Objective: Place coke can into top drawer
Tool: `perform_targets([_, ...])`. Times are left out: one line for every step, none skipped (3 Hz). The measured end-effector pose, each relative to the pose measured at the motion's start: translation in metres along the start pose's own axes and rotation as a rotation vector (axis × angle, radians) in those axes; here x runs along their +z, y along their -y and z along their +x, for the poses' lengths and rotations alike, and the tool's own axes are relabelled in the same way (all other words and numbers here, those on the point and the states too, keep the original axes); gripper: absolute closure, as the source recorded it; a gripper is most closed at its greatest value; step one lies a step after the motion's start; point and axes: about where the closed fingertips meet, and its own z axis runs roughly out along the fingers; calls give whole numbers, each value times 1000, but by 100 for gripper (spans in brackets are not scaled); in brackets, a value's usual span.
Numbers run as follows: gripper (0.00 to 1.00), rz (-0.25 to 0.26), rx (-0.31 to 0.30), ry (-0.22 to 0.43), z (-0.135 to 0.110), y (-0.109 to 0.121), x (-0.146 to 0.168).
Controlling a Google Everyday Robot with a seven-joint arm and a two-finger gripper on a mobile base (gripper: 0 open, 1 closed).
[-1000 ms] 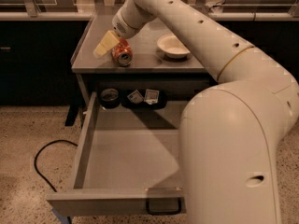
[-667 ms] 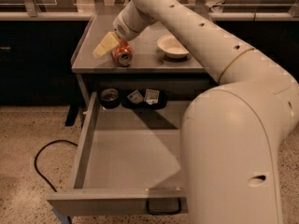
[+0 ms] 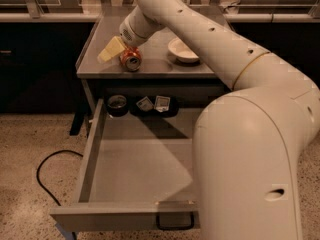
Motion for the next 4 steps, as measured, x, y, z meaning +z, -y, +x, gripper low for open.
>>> perform_targets([0,17,18,-21,3,0,3])
perform_targets([0,21,31,-48,6,-2,8])
perform_targets([0,15,50,-75,11,-3,13])
perform_targets([19,15,51,-76,11,-4,14])
